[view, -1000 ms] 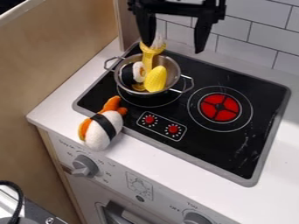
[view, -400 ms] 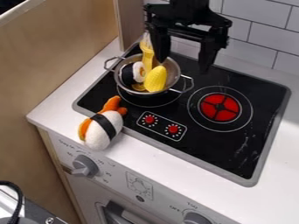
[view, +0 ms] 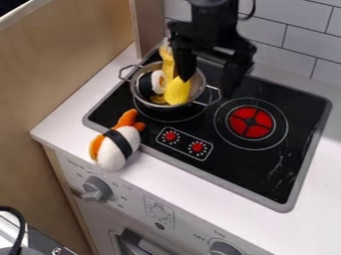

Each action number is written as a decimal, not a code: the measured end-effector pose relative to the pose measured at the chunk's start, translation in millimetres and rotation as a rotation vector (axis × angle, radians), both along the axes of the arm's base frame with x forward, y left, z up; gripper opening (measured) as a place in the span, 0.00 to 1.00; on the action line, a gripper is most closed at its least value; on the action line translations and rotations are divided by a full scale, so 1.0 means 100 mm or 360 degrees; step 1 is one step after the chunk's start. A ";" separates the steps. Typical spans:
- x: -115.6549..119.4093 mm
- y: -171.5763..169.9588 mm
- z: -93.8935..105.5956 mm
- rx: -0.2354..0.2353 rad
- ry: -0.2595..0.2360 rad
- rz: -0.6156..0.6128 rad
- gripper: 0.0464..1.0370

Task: Moved the silver pot from to the right side stove

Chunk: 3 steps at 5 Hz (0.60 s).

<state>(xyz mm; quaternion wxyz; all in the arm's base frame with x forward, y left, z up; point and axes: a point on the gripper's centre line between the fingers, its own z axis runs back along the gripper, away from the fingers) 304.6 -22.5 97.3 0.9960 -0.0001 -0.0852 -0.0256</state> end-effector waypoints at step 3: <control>-0.06 0.07 -0.21 0.0050 -0.0056 0.0013 0.96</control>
